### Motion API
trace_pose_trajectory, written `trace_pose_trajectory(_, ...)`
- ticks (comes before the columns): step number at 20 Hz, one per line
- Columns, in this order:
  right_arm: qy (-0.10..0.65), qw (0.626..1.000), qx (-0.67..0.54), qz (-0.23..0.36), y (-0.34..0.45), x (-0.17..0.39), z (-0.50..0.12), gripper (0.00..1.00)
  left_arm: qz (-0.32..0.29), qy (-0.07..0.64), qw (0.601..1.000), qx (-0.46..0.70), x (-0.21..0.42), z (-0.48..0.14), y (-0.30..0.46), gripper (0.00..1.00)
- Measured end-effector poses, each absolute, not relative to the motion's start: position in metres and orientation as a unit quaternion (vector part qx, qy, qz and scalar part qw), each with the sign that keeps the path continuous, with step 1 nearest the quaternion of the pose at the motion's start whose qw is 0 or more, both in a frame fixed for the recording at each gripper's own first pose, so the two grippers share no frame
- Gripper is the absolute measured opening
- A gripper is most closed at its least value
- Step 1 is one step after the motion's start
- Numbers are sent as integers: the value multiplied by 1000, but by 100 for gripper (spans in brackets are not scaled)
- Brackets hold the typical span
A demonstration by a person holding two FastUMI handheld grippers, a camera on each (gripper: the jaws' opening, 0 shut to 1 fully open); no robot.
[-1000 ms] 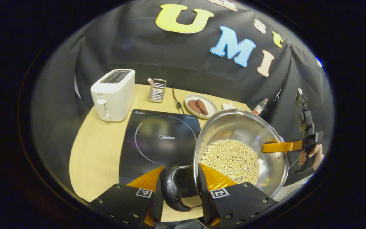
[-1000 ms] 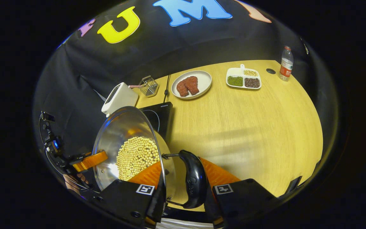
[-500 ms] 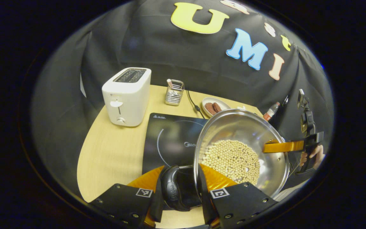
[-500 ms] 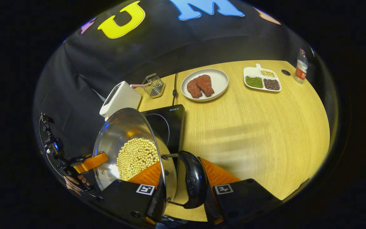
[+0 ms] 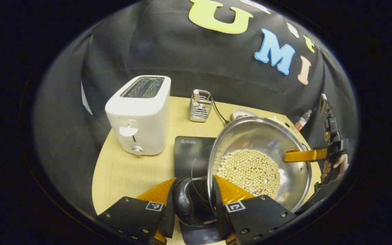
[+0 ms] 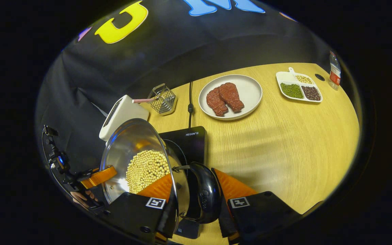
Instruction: First push the handle of the pot to place it horizontally, then grasp the pot with both hands and set it on the induction cooktop.
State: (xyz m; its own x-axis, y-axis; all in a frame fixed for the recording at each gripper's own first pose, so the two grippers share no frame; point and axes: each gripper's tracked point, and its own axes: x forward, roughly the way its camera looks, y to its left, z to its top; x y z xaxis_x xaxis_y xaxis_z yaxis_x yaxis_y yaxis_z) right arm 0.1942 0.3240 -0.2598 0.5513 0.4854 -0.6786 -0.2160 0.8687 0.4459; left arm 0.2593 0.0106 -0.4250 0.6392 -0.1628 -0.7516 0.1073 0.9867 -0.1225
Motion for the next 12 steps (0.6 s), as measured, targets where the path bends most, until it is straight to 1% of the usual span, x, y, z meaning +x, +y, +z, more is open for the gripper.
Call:
trace_pose_trajectory(1,430,866,162,199,327,198,-263,54,-76,420,904,-29,262,-427,13,53)
trace_pose_trajectory(2,432,865,166,197,331,202,-266,53,-77,423,902,-25,265,-428,14,50)
trace_pose_trajectory(3,433,864,167,195,332,206,-269,52,-80,426,901,-21,265,-428,16,53)
trace_pose_trajectory(4,434,864,169,193,335,209,-271,50,-81,430,899,-20,267,-430,18,50)
trace_pose_trajectory(5,436,863,171,191,336,212,-273,50,-82,433,898,-19,268,-434,18,50)
trace_pose_trajectory(6,438,861,174,189,337,211,-274,54,-83,437,896,-18,270,-437,20,50)
trace_pose_trajectory(8,446,859,175,182,339,216,-283,50,-83,446,891,-19,274,-442,20,50)
trace_pose_trajectory(9,444,860,179,179,339,223,-284,54,-84,441,893,-13,277,-440,20,47)
trace_pose_trajectory(10,443,859,182,179,343,226,-288,55,-85,443,892,-2,279,-442,21,51)
trace_pose_trajectory(11,436,863,184,178,342,228,-286,52,-85,440,894,-2,275,-438,26,50)
trace_pose_trajectory(12,433,864,183,179,342,229,-285,56,-82,440,894,-12,274,-437,26,48)
